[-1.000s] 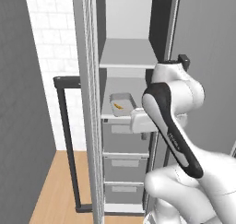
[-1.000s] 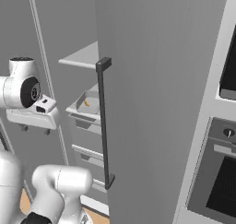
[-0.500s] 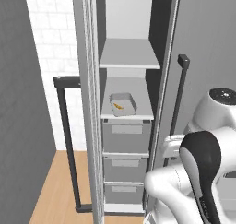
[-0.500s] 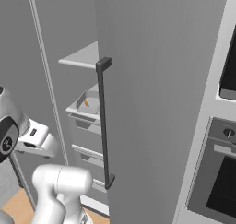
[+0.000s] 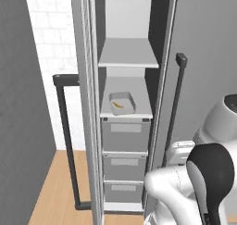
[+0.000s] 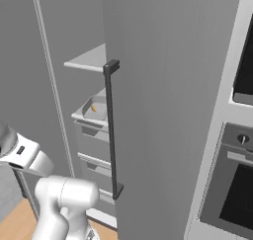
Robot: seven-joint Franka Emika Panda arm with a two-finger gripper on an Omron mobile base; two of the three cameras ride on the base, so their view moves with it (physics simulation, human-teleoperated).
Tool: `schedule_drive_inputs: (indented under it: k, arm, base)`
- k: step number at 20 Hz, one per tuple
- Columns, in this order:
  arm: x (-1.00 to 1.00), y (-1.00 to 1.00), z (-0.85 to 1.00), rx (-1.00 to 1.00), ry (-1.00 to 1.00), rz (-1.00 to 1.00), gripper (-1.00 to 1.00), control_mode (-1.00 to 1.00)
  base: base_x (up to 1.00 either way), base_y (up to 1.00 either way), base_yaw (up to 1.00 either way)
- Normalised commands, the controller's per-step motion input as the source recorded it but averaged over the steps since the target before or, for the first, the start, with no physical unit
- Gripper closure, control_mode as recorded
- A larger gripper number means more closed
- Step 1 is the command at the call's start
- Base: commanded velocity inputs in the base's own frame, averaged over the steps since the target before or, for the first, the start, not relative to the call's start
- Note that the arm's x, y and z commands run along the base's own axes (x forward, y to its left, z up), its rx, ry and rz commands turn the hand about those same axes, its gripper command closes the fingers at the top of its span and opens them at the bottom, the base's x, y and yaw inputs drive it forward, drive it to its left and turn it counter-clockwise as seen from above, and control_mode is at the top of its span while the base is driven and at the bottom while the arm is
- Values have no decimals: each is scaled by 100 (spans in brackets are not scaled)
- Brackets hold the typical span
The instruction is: Take the meat container that has the shrimp and place it on the second highest rack of the freezer. Then take the vegetable container that has the lime and tomato and place it on the highest rack of the freezer.
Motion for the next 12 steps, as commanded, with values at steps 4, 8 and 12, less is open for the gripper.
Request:
schedule_drive_inputs:
  k: [4,8,12]
  arm:
    - [0,0,0,0,0,0,-100,100]
    - [0,0,0,0,0,0,-100,100]
    - [0,0,0,0,0,0,-100,100]
  base:
    - [-97,-62,9]
    - [-51,-71,1]
    - [-5,-100,5]
